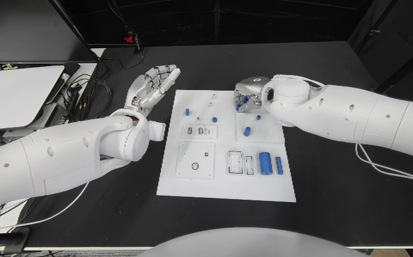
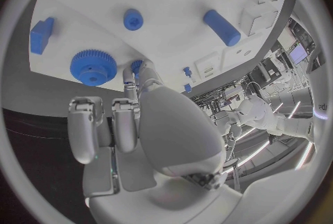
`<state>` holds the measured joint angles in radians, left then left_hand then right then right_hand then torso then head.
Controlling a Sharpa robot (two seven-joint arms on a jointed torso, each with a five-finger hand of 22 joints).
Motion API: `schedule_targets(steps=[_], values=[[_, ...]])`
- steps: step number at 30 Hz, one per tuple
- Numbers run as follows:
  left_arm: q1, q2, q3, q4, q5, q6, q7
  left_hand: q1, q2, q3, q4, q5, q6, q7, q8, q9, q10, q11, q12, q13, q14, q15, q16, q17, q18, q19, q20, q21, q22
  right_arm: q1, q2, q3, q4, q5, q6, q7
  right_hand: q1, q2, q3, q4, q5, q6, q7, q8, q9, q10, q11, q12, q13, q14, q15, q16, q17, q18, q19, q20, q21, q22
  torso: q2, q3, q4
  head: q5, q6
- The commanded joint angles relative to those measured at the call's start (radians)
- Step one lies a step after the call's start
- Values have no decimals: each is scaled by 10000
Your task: Assemble the parts on the task board
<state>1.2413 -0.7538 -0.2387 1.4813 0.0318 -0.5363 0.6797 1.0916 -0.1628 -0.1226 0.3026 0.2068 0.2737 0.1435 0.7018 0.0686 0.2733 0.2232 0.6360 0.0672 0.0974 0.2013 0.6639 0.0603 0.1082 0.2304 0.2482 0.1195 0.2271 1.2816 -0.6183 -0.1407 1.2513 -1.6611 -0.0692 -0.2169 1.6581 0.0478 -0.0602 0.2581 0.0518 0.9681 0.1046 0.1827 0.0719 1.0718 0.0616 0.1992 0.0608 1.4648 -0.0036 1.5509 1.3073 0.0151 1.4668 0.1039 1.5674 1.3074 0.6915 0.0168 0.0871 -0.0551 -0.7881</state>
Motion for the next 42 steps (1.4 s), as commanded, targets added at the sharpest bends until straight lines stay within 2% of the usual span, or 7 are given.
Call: schedule_targets(steps=[1,10,15,19,27,32,42], values=[[14,-13,9,12,-13,101,3157,-28,91,66,-16,35,38,1295,62,-8,-10,59,31,-12,2,67,32,11,112,-9,75,51,14,14,40,3,-10,-87,345,-200,28,20,-4,81,-47,103,6,40,9,131,-6,-76,1,902,-5,24,1809,-103,910,8,-35,2461,-5,5,20,4,-4],[14,-12,9,16,-13,117,3146,-27,123,90,-17,48,36,1298,66,-9,-13,62,39,-13,2,69,48,12,108,-12,73,58,18,0,139,3,-51,-102,258,-343,336,142,195,67,-43,450,32,79,27,591,-46,-163,9,908,-33,27,1838,-105,915,-35,-33,2468,-13,-12,11,20,-2],[15,-21,9,24,-13,110,3146,-32,194,139,-19,63,37,1312,75,-11,-13,76,58,-13,5,81,67,13,97,-21,72,70,24,-21,123,3,-36,-132,23,-306,661,198,404,-57,-41,903,128,214,83,1018,-6,-213,2,921,3,39,1902,-104,912,-39,-34,2465,-14,-3,13,24,2],[15,-24,9,31,-13,108,3143,-32,194,139,-19,63,37,1312,75,-11,-13,76,58,-13,5,81,67,13,97,-21,72,70,24,-33,62,4,3,-80,-666,-223,753,189,481,-79,-40,1047,154,223,87,1179,15,-299,-5,918,25,34,1888,-111,930,-20,-25,2489,-26,-1,23,45,11],[16,-26,9,56,-13,97,3137,-30,208,151,-20,68,38,1314,77,-11,-14,78,63,-13,4,82,65,12,95,-21,71,74,27,-37,-252,9,282,490,-2608,367,768,145,540,-39,-38,1115,191,168,66,1273,63,-464,-10,915,59,28,1869,-113,936,10,-22,2497,-16,4,23,103,83],[16,-34,9,48,-13,94,3130,-22,218,162,-21,79,38,1317,80,-11,-14,80,67,-13,4,84,69,12,92,-21,69,78,31,-28,-399,21,457,1049,-3512,852,730,93,547,22,-39,1158,221,130,52,1320,97,-574,-10,918,86,31,1883,-118,950,40,-15,2515,-35,-21,-4,161,142],[16,64,9,-5,-13,136,3119,-22,218,162,-21,79,38,1317,80,-11,-14,80,67,-13,4,84,69,12,92,-21,69,78,31,-7,168,122,-130,1750,-3515,1452,711,34,569,86,-31,1171,227,56,28,1319,121,-734,-13,918,107,30,1886,-119,954,77,-13,2520,2,30,69,336,321]])
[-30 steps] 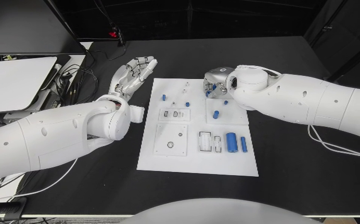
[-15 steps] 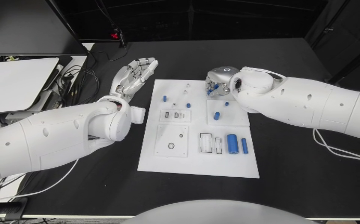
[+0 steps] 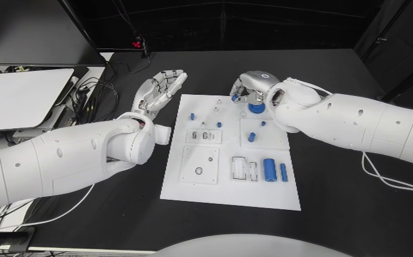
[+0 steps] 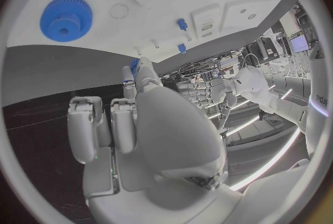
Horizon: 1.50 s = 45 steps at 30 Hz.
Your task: Assemble the parts on the task board
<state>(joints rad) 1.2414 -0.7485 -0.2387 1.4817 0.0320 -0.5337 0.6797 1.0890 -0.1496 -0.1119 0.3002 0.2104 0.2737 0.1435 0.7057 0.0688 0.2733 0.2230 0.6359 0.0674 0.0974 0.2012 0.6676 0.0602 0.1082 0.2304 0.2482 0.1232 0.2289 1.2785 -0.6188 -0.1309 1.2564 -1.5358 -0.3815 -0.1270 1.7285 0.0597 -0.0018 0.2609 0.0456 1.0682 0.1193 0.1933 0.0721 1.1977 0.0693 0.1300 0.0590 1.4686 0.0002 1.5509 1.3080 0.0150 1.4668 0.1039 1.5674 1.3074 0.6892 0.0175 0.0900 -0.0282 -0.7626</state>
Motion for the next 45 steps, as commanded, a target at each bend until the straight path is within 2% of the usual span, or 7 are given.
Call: schedule_targets(steps=[1,8,19,23,33,40,45], values=[[15,18,8,-16,-15,111,3117,4,87,54,2,43,38,1317,41,-12,-14,82,68,-14,4,84,32,13,92,-21,69,42,13,24,272,44,-290,511,-380,591,7,-85,-15,59,31,170,80,-50,26,61,44,-43,5,880,68,30,1879,-119,954,77,-13,2520,32,23,47,82,91],[15,122,8,-67,-15,118,3105,21,160,109,1,71,35,1322,50,-14,-18,88,90,-15,-2,89,36,11,80,-34,63,56,19,22,978,176,-1169,554,-109,637,51,-90,31,61,35,172,83,-94,13,71,47,-119,7,883,73,33,1895,-121,959,92,-11,2526,67,63,89,220,123],[14,127,8,-47,-15,124,3100,21,160,109,1,71,35,1322,50,-14,-18,88,90,-15,-2,89,36,11,80,-34,63,56,19,8,1800,205,-2287,498,206,657,122,-116,113,66,34,116,112,-211,-20,80,72,-266,9,894,96,46,1952,-125,971,117,-4,2543,141,90,166,272,141],[14,157,8,-65,-15,134,3100,28,232,157,-3,72,29,1331,56,-16,-22,98,108,-16,-3,98,52,11,69,-37,60,73,32,2,1926,205,-2433,480,338,641,132,-119,125,67,34,107,114,-228,-24,83,75,-284,9,895,99,48,1959,-124,968,120,-5,2539,124,98,194,281,129],[14,140,8,-65,-15,122,3097,28,232,157,-3,72,29,1331,56,-16,-22,98,108,-16,-3,98,52,11,69,-37,60,73,32,-30,2046,204,-2523,468,845,444,115,-136,134,95,32,97,123,-262,-30,86,88,-331,9,892,107,43,1941,-120,957,129,-12,2524,106,55,128,346,80],[15,145,8,-80,-15,113,3047,38,336,225,-7,64,22,1344,64,-18,-29,112,131,-17,-3,111,78,12,54,-44,58,95,45,-50,2053,204,-2551,467,1126,280,82,-159,133,131,32,96,128,-293,-33,93,96,-377,10,879,113,28,1874,-110,932,141,-26,2491,125,85,159,341,83],[16,118,8,-70,-15,99,3039,38,336,225,-7,64,22,1344,64,-18,-29,112,131,-17,-3,111,78,12,54,-44,58,95,45,-57,2095,203,-2595,397,1230,244,73,-166,137,142,36,92,134,-307,-35,90,100,-397,10,870,114,17,1828,-104,915,146,-36,2468,109,74,150,360,33]])
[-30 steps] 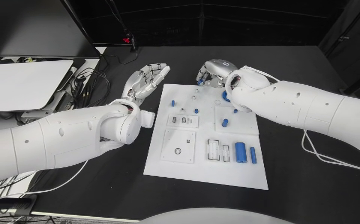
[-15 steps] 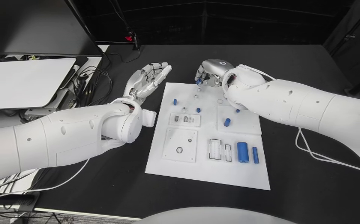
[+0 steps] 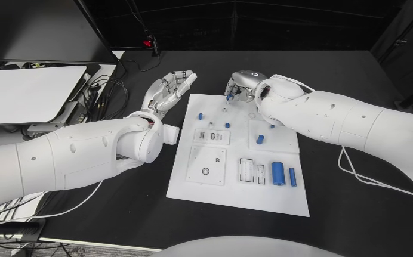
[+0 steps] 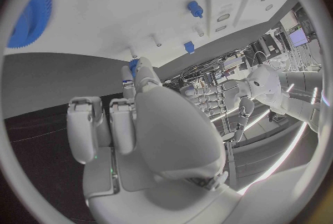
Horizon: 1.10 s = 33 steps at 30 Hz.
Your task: Assemble the parts on the task board
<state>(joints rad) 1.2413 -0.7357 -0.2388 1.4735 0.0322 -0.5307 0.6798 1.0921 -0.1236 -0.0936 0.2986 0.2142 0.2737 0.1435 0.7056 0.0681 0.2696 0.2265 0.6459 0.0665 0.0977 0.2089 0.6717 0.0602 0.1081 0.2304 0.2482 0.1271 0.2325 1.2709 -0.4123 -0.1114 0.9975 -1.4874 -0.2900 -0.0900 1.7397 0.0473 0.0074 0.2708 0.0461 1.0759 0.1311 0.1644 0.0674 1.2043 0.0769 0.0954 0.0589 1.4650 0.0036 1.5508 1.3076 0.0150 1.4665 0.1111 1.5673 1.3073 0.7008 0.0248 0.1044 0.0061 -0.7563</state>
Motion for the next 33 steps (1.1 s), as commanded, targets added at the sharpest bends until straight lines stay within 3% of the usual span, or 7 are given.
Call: schedule_targets(steps=[1,8,16,22,26,33], values=[[17,-14,9,11,-17,69,3035,7,77,42,10,26,22,1344,65,-11,8,77,31,-9,-6,35,37,12,54,-44,57,55,9,16,38,8,-12,-106,340,-138,-40,-42,44,42,31,15,17,-18,12,24,24,-51,10,905,80,17,1832,-103,917,74,-36,2468,-3,6,13,6,-30],[17,-43,9,28,-17,74,3030,7,77,42,10,26,22,1344,65,-11,8,77,31,-9,-6,35,37,12,54,-44,57,55,9,-6,121,8,-112,-171,358,-190,-53,-55,51,58,33,1,21,-47,7,17,31,-86,9,901,84,12,1811,-90,881,81,-56,2420,-6,-15,-4,-2,-31],[17,-51,9,34,-17,76,3025,7,77,42,10,26,22,1344,65,-11,8,77,31,-9,-6,35,37,12,54,-44,57,55,9,-20,217,8,-215,-198,406,-200,-58,-58,57,65,34,-6,23,-61,5,13,34,-103,9,900,86,10,1805,-89,879,84,-57,2418,4,-10,8,-4,5],[17,-53,8,47,-17,88,3022,12,130,77,7,19,22,1354,72,-11,5,87,45,-10,-4,46,54,13,44,-46,59,69,17,-44,300,8,-358,-209,471,-250,-71,-72,74,83,33,-42,27,-112,-3,-3,45,-159,9,898,95,7,1797,-85,868,95,-64,2403,1,-11,10,-5,-49],[17,-56,8,63,-17,103,3010,15,192,114,5,21,22,1360,79,-12,2,94,59,-10,-4,54,66,13,36,-48,58,83,27,-60,335,8,-425,-215,506,-282,-76,-78,87,92,33,-61,32,-141,-6,-19,53,-193,9,898,102,7,1799,-82,860,101,-68,2393,10,-21,7,-36,24],[18,-59,8,84,-16,116,3000,15,192,114,5,21,22,1360,79,-12,2,94,59,-10,-4,54,66,13,36,-48,58,83,27,-84,425,8,-538,-307,558,-346,-77,-92,108,98,32,-94,35,-188,-10,-44,67,-243,9,899,115,8,1805,-83,861,111,-68,2394,0,-10,8,-47,5]])
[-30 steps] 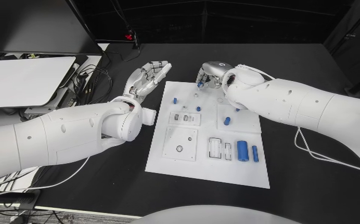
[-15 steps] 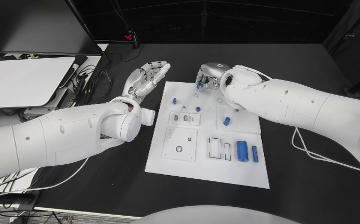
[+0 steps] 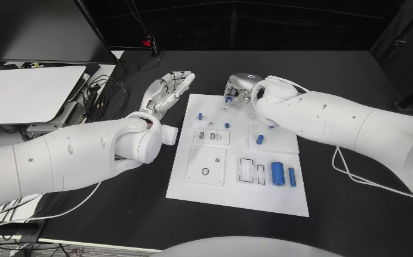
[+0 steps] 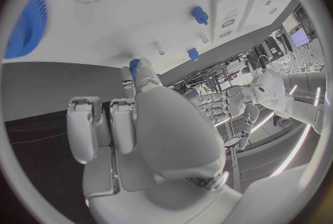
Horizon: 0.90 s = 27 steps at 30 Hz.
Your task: Assemble the parts on the task board
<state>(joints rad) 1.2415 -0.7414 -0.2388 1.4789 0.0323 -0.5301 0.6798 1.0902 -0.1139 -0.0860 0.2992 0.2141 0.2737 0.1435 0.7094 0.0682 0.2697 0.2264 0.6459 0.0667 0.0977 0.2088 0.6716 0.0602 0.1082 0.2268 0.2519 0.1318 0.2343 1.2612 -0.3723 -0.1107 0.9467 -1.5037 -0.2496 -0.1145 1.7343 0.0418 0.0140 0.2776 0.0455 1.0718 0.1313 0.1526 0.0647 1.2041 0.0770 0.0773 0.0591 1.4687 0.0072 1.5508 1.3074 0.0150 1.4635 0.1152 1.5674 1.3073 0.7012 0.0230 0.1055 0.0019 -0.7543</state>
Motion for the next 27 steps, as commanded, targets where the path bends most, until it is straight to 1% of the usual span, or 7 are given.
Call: schedule_targets(steps=[1,14,19,22,24,26,27], values=[[16,-2,9,31,-17,111,3000,34,95,39,-1,22,21,1360,41,-13,2,95,59,-12,-4,55,68,13,35,-12,22,36,8,11,34,1,-40,-161,162,-112,-23,-37,42,29,38,-54,32,-70,17,-43,66,-62,7,862,79,8,1806,-83,891,69,-69,2395,-4,8,-3,-5,-14],[16,-12,9,22,-17,110,2974,32,135,61,-2,22,21,1367,45,-13,1,102,69,-12,-2,61,82,14,29,-16,21,44,12,-55,103,1,-119,-279,342,-185,-130,-116,58,84,35,-223,4,-254,3,-195,111,-167,5,854,121,-4,1768,-77,877,104,-78,2377,-6,8,-10,14,-26],[16,-2,9,11,-17,114,2962,37,201,99,-5,33,19,1380,51,-14,0,116,85,-12,0,76,99,15,16,-20,22,58,20,-69,100,1,-115,-275,304,-270,-491,-337,-94,130,16,-758,-276,-620,-26,-765,336,-186,1,803,288,-68,1519,-43,778,214,-137,2247,-6,6,-3,5,-17],[16,7,9,-2,-17,118,2959,37,201,99,-5,33,19,1380,51,-14,0,116,85,-12,0,76,99,15,16,-20,22,58,20,-78,48,1,-77,-276,-111,-210,-1388,-773,-565,156,32,-1423,-452,-918,-38,-1233,430,-187,8,587,349,-336,524,115,341,306,-403,1670,-10,7,-5,-8,-12],[16,18,9,-20,-17,123,2959,37,201,99,-5,33,19,1380,51,-14,0,116,85,-12,0,76,99,15,16,-20,22,58,20,-83,-21,1,-27,-240,-523,-86,-2254,-1108,-649,139,16,-1822,-621,-888,-4,-1587,459,-143,36,456,347,-517,-3,195,134,361,-555,1381,-7,11,0,-15,-7],[16,32,8,-41,-17,125,2965,38,208,104,-6,34,19,1382,52,-14,-1,119,88,-12,2,79,113,16,13,-16,23,64,27,-87,-112,1,40,-29,-908,52,-2775,-1638,-430,163,3,-2302,-636,-891,-20,-1852,499,-149,35,402,381,-615,-262,236,27,389,-649,1215,-9,11,-11,-3,-37],[16,38,8,-50,-17,131,2966,38,208,104,-6,34,19,1382,52,-14,-1,119,88,-12,2,79,114,16,13,-16,23,64,28,-88,-168,1,78,191,-1117,154,-2975,-1877,-371,180,6,-2798,-633,-938,-50,-1973,521,-156,33,386,408,-649,-345,255,-15,392,-688,1146,-10,11,-13,1,-44]])
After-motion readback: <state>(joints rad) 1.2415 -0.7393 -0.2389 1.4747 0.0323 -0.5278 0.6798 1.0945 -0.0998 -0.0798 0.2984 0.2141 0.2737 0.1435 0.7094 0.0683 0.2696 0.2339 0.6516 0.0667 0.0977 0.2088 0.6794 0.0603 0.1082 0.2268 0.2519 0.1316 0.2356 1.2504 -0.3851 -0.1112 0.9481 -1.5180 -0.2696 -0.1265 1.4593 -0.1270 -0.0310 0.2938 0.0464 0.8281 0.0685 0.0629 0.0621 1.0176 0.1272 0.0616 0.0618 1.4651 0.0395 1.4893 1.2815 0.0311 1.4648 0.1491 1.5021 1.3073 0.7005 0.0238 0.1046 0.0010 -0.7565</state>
